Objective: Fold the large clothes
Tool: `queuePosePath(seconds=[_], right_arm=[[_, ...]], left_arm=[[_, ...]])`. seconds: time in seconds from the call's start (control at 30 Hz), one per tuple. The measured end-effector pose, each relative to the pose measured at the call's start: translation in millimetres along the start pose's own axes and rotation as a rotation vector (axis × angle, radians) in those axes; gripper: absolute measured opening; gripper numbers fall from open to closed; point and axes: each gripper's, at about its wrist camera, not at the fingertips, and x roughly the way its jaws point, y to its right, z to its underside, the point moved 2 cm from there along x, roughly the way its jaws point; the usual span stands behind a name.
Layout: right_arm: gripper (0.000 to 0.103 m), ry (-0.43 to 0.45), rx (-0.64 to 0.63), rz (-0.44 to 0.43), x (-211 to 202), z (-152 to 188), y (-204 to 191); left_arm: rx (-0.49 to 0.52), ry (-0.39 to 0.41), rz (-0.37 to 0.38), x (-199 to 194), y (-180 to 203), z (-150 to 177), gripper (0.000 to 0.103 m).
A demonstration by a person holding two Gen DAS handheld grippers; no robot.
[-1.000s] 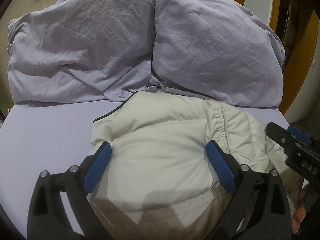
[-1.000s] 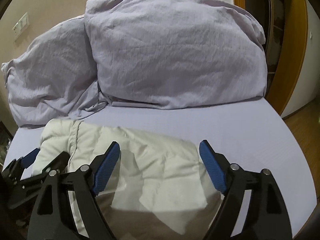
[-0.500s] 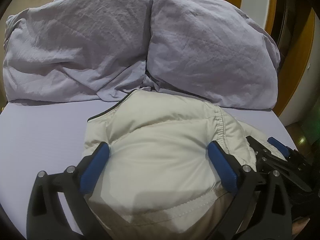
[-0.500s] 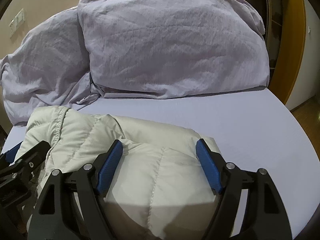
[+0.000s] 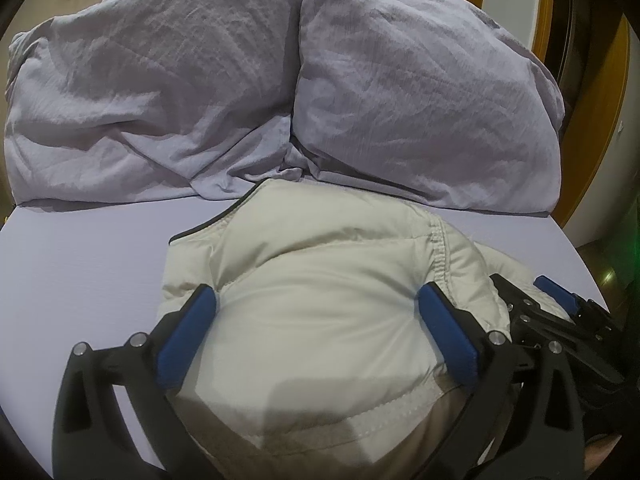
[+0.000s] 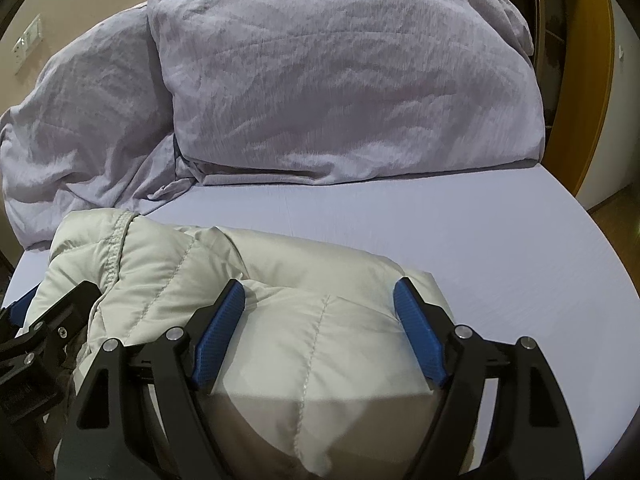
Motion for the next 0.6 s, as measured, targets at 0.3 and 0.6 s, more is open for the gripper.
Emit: queuePosePath(seconds=[0.3, 0.6], right_arm=[[0.079, -0.018, 0.004, 0.005, 4.5, 1.4, 0.5], [0.079, -0.019, 0.003, 0.004, 5.1, 1.3, 1.6]], left_arm=[[-0.003, -0.012, 0.004, 3.7, -0.1, 0.0, 0.101], [-0.004, -0.011, 0.004, 4.3, 0.1, 0.1, 0.101]])
